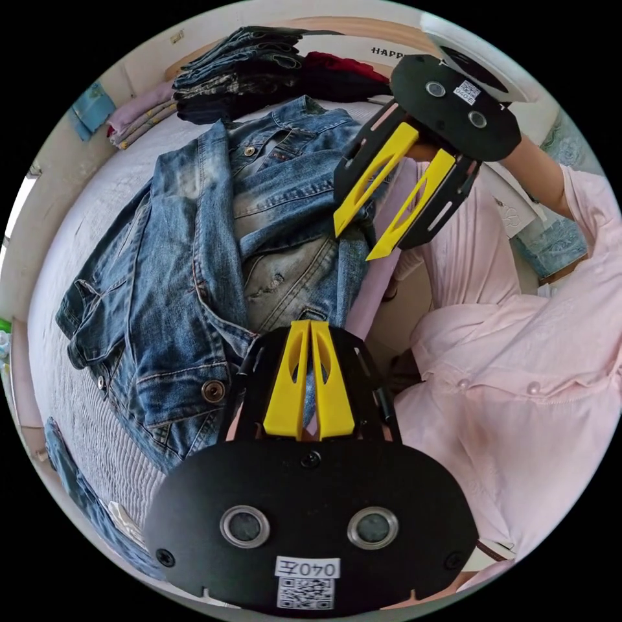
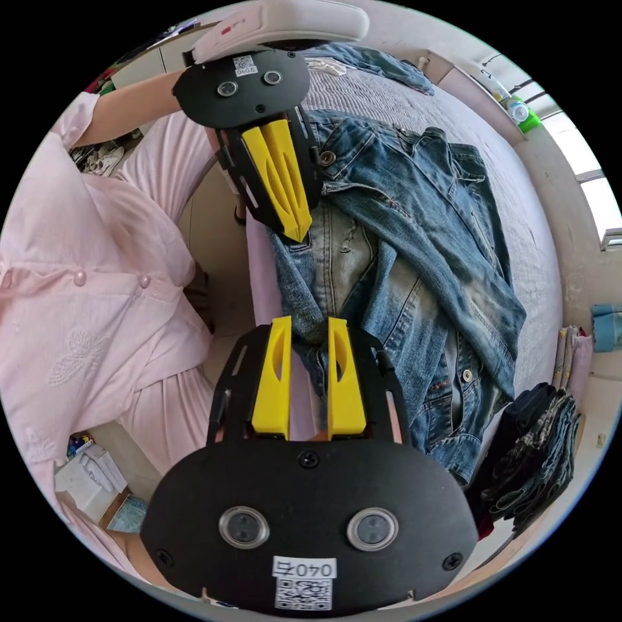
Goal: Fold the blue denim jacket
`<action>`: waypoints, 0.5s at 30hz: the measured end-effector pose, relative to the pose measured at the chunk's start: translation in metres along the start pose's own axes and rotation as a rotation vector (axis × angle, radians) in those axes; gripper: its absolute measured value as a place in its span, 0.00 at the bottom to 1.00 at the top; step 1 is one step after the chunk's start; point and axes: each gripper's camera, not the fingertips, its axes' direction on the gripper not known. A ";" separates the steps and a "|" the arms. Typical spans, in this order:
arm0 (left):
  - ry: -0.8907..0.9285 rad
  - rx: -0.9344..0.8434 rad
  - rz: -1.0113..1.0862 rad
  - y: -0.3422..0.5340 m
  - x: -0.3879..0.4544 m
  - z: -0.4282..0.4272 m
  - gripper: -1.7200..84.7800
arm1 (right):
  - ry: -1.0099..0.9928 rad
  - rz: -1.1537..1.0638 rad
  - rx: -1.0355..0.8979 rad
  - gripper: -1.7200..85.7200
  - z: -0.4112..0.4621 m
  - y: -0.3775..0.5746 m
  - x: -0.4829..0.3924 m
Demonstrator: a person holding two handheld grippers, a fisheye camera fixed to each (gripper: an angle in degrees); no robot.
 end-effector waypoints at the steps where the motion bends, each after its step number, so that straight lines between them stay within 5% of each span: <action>1: 0.006 0.002 -0.004 0.000 -0.001 0.001 0.01 | -0.008 0.001 -0.012 0.08 -0.004 0.001 0.004; 8: 0.014 -0.061 0.056 0.000 0.006 0.000 0.01 | -0.019 -0.076 -0.008 0.01 -0.065 0.019 -0.027; 15: -0.030 -0.085 0.113 -0.003 0.019 -0.003 0.01 | 0.085 0.060 -0.047 0.07 -0.092 0.031 -0.062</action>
